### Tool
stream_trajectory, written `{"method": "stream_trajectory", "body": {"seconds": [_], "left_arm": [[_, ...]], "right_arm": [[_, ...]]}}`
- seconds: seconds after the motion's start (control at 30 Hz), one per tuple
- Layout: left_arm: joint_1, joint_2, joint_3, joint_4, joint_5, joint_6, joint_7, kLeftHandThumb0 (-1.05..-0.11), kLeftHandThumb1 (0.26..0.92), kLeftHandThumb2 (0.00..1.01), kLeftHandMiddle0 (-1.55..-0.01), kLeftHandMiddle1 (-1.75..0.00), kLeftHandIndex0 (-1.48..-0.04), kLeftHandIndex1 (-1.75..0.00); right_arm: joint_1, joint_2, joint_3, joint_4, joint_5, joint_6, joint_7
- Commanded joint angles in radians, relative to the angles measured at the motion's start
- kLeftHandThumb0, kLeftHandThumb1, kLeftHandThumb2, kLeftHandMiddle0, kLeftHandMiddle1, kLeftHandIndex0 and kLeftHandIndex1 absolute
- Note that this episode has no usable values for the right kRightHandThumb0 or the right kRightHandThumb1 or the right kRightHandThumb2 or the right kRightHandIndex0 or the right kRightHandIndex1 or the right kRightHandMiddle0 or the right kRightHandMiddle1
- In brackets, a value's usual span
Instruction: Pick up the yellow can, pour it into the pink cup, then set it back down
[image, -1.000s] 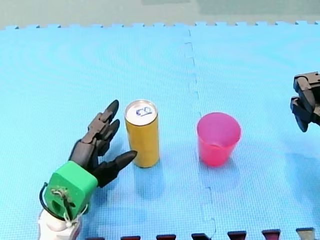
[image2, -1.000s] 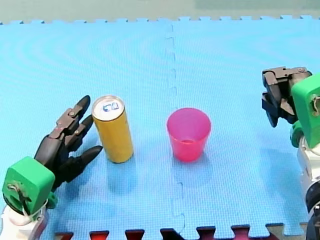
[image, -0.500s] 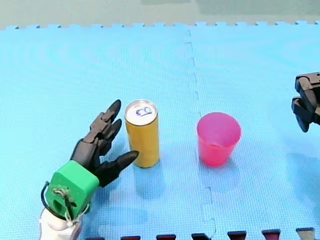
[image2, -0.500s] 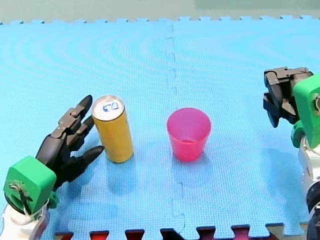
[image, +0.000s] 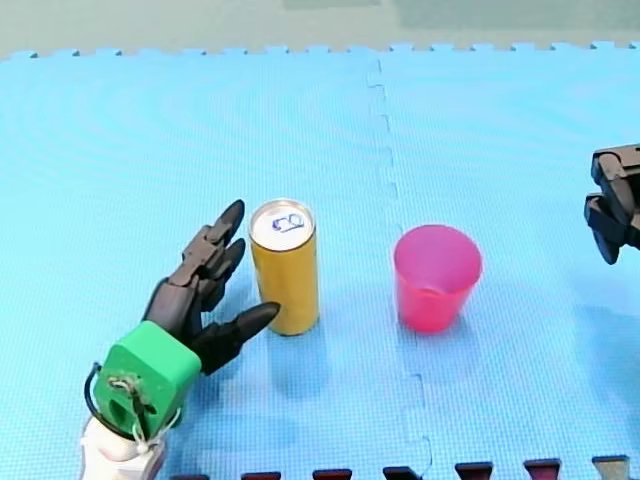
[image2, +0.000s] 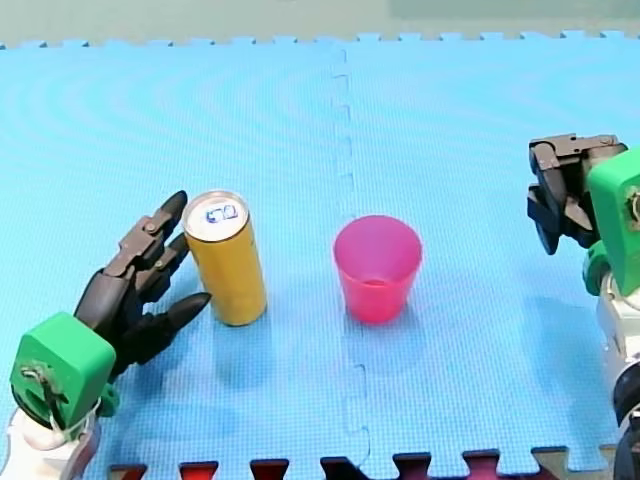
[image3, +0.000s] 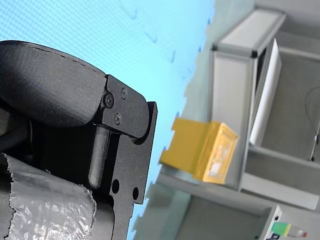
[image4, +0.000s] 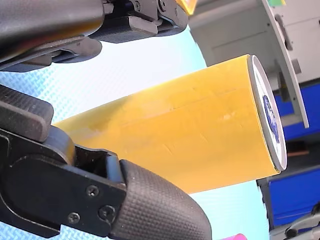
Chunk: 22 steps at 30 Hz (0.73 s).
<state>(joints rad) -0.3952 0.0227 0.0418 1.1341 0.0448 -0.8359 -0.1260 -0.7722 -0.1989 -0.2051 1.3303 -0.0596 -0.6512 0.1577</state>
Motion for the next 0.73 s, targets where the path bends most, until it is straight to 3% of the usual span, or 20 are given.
{"method": "stream_trajectory", "body": {"seconds": [0.0,0.3,0.7], "left_arm": [[-0.003,0.002,0.003,-0.003,-0.003,0.001,-0.001,-1.048,0.92,0.02,-0.25,0.0,-0.21,-0.01],[-0.004,-0.001,0.001,-0.005,-0.007,0.009,-0.013,-1.048,0.92,0.01,-0.25,0.0,-0.22,-0.01],[-0.006,-0.009,0.006,-0.008,-0.017,0.015,-0.026,-1.048,0.914,0.01,-0.26,0.0,-0.21,0.0]], "right_arm": [[-0.003,-0.003,-0.003,0.001,0.003,0.001,-0.002],[-0.005,-0.009,-0.001,0.001,0.0,0.003,-0.004],[-0.018,-0.011,-0.009,0.005,0.007,0.025,0.015]]}}
